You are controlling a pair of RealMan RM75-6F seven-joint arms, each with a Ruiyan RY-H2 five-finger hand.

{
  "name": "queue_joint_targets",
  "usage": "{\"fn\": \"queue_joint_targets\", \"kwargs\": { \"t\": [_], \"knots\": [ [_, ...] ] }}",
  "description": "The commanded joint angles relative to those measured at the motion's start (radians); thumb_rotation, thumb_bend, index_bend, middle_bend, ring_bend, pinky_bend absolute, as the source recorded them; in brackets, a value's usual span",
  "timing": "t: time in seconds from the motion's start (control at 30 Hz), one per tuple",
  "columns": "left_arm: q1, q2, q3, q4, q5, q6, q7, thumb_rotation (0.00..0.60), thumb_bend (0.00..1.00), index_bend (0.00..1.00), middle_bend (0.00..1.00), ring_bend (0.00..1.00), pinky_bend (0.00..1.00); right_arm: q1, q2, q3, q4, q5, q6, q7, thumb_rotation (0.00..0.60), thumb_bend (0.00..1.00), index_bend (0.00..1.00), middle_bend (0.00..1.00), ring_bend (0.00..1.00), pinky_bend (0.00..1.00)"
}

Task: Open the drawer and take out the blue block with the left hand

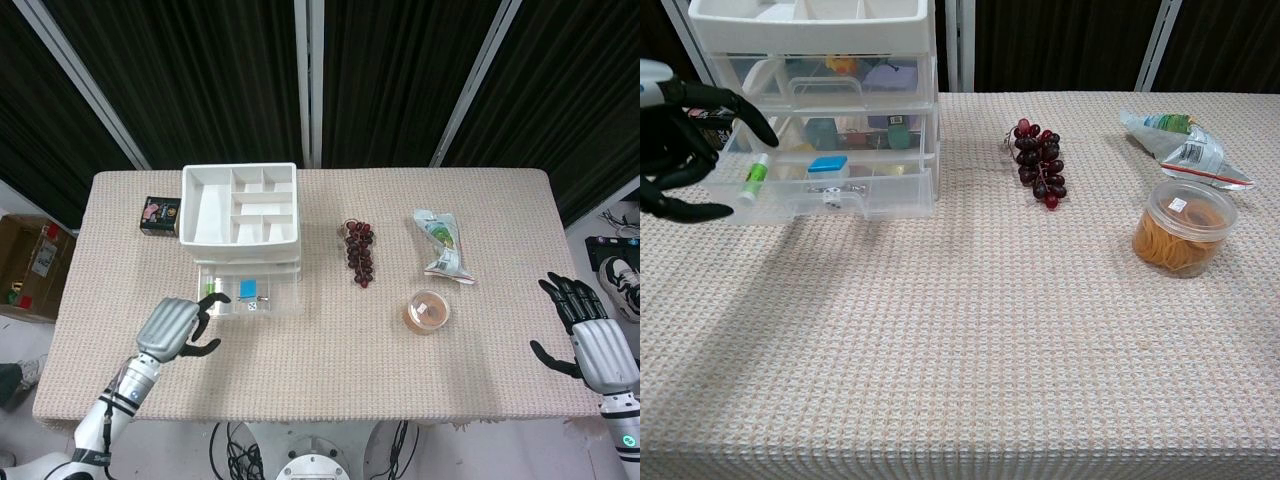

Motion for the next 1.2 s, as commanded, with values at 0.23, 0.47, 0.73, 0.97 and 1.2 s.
{"fn": "queue_joint_targets", "kwargs": {
  "t": [0.23,0.47,0.73,0.97,1.2],
  "knots": [
    [-0.196,-0.006,-0.102,0.272,0.169,-0.102,0.057,0.600,0.24,0.32,0.82,0.87,0.98,-0.011,0.012,-0.004,-0.019,-0.013,0.021,-0.021,0.600,0.20,0.00,0.02,0.00,0.00],
    [-0.298,-0.033,-0.067,0.386,0.258,-0.206,0.127,0.600,0.24,0.32,0.81,0.87,0.97,-0.027,0.017,-0.006,-0.025,0.004,0.025,-0.029,0.600,0.20,0.00,0.02,0.00,0.00],
    [-0.336,-0.023,-0.020,0.402,0.286,-0.265,0.161,0.600,0.24,0.32,0.81,0.87,0.95,-0.026,0.012,-0.004,-0.032,0.014,0.010,-0.042,0.600,0.20,0.00,0.02,0.00,0.00],
    [-0.340,-0.020,-0.003,0.405,0.289,-0.259,0.152,0.600,0.22,0.31,0.81,0.87,0.95,-0.024,0.006,-0.003,-0.037,0.018,0.000,-0.051,0.600,0.20,0.00,0.02,0.00,0.00],
    [-0.362,-0.042,0.013,0.442,0.289,-0.282,0.141,0.600,0.22,0.31,0.81,0.87,0.95,-0.029,0.002,-0.004,-0.036,0.026,-0.003,-0.056,0.600,0.20,0.00,0.02,0.00,0.00]
  ]
}}
